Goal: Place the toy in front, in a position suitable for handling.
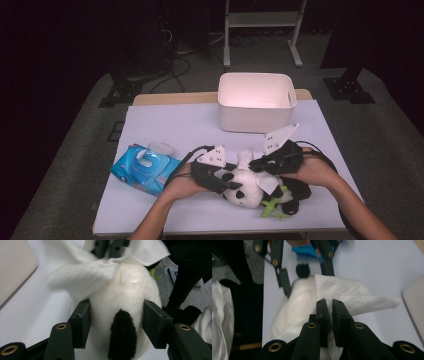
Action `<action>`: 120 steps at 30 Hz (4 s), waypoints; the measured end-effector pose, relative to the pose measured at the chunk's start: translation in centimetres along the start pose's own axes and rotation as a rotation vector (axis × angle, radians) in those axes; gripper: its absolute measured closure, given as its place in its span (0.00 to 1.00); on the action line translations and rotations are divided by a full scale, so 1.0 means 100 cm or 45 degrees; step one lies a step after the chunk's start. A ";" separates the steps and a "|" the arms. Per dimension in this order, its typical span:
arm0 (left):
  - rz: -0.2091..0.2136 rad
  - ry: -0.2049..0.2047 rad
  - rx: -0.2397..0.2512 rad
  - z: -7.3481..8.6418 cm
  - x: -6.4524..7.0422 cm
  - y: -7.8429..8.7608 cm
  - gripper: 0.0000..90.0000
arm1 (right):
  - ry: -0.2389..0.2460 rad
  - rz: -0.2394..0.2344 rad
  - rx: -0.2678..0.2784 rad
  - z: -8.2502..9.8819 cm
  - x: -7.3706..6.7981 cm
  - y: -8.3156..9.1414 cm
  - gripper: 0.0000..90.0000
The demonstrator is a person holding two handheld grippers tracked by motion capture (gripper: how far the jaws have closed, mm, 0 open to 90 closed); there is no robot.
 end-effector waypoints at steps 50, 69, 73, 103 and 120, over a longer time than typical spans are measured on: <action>-0.149 -0.175 0.019 -0.068 -0.063 -0.005 0.67 | -0.180 0.264 0.177 0.025 0.060 0.083 0.93; -0.095 -0.063 -0.011 0.003 -0.018 0.015 0.46 | -0.031 0.092 0.047 0.009 0.018 0.028 0.93; -0.089 -0.059 0.010 0.004 -0.016 0.015 0.46 | -0.071 0.118 0.104 0.005 0.034 0.033 0.93; -0.099 0.009 -0.031 0.009 -0.020 -0.005 0.36 | 0.019 0.103 0.038 0.029 -0.008 0.023 0.93; -0.134 0.005 -0.022 0.007 -0.024 -0.012 0.23 | -0.120 0.171 0.107 0.068 -0.004 0.058 0.93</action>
Point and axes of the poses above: each handheld gripper's, and its own axes: y roughly backward along the jaws, z roughly out of its underside, x roughly to its right, the point moved 7 cm from there along -y, roughly forward along the jaws, and after that the axes turned 11 degrees about x, right-handed, at the moved point
